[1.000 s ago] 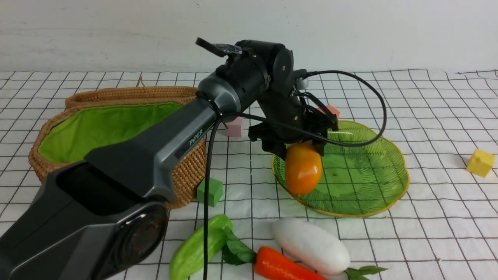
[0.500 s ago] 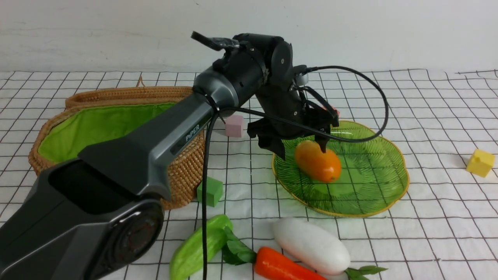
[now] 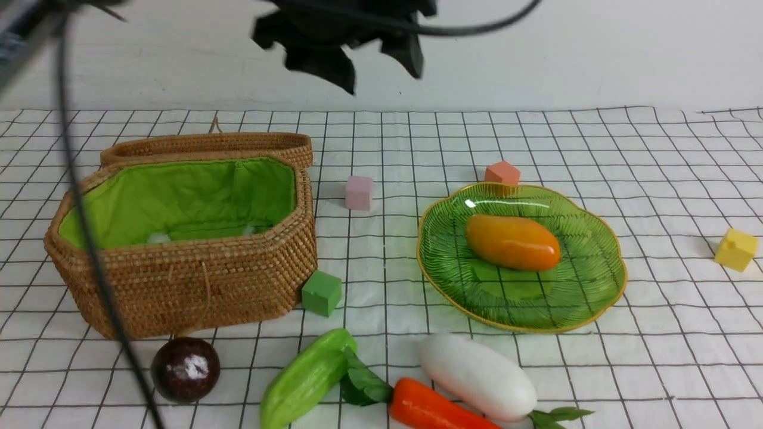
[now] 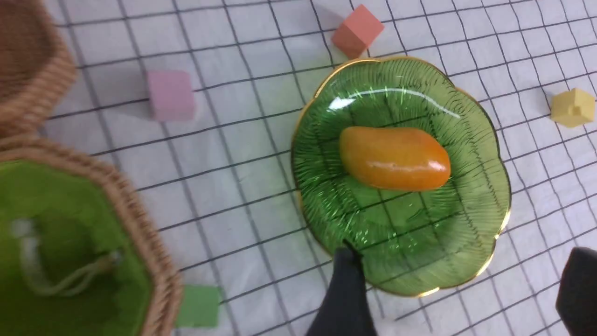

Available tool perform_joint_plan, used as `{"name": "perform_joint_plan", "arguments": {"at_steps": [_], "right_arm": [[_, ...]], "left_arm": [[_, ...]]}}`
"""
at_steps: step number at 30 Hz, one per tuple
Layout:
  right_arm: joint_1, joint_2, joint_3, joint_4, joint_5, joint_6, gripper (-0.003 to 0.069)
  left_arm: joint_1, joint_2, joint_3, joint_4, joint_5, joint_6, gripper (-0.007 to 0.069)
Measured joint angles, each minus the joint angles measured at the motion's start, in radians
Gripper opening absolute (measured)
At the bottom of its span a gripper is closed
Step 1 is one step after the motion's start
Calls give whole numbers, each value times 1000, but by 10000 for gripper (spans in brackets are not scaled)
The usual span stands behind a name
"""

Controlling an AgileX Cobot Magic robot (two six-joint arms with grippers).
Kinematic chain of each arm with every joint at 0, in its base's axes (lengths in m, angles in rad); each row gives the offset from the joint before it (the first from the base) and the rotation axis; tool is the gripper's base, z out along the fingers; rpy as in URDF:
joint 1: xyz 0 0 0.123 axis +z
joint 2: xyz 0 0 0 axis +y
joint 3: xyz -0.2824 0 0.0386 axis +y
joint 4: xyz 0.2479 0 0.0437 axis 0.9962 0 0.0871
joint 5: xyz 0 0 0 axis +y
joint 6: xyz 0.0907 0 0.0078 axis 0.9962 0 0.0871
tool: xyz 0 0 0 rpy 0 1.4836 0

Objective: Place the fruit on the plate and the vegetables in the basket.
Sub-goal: Grab a mangosteen with your left arm and put it on the plate on the right

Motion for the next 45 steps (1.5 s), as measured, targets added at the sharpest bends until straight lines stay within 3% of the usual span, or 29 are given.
{"name": "perform_joint_plan", "arguments": {"at_steps": [6,8,10,11,16,20,27,31,36,45], "right_arm": [[0,0,0,0,0,0,245],[0,0,0,0,0,0,245],[0,0,0,0,0,0,245],[0,0,0,0,0,0,245],[0,0,0,0,0,0,245],[0,0,0,0,0,0,245],[0,0,0,0,0,0,245],[0,0,0,0,0,0,245],[0,0,0,0,0,0,245],[0,0,0,0,0,0,245]], "left_arm": [[0,-374,439,190,0,-34,551],[0,-505,663,269,0,-123,551],[0,-551,741,289,-3,-174,551],[0,-618,934,332,-49,-287,551],[0,-633,1239,424,-224,-511,551],[0,-507,1280,462,-288,-543,551],[77,-326,1280,400,-459,-501,551],[164,-301,1280,304,-486,-406,551],[282,-301,1280,103,-501,-180,551],[299,-267,1280,27,-536,-97,551]]}}
